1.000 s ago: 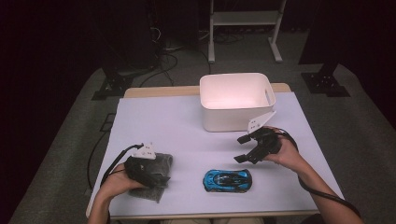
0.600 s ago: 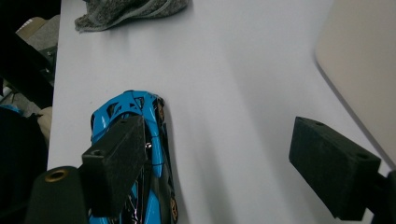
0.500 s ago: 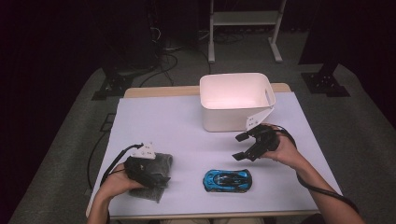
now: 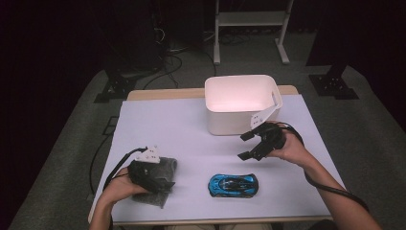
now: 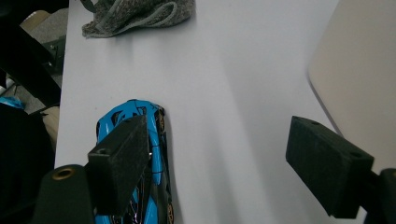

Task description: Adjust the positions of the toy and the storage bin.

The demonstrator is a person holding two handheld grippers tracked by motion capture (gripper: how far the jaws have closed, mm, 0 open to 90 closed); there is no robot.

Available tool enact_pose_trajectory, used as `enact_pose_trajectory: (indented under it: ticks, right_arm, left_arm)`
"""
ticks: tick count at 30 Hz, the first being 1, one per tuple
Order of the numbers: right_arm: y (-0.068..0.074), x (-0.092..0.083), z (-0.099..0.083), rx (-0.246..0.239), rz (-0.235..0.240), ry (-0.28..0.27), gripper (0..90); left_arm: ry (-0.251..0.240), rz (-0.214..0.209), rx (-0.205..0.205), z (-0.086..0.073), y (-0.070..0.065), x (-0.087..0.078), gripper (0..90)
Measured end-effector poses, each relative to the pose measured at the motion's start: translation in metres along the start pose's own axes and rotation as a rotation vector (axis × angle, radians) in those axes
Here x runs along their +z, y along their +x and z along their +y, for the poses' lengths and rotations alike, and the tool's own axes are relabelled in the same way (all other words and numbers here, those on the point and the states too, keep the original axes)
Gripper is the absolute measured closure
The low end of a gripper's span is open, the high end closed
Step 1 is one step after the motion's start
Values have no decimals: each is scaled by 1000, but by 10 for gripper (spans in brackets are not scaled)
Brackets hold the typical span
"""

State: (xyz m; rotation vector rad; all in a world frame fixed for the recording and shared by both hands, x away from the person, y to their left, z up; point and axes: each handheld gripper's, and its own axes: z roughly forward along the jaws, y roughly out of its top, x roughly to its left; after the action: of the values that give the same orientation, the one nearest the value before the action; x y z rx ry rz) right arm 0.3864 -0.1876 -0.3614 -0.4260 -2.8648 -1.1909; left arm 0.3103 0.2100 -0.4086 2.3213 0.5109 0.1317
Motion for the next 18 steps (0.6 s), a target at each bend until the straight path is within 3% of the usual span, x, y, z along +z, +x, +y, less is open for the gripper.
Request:
enact_pose_trajectory:
  ticks: [18]
  right_arm:
    - [-15, -20, 38, -63, -30, 21, 199]
  left_arm:
    - [-10, -10, -9, -1, 1, -1, 111]
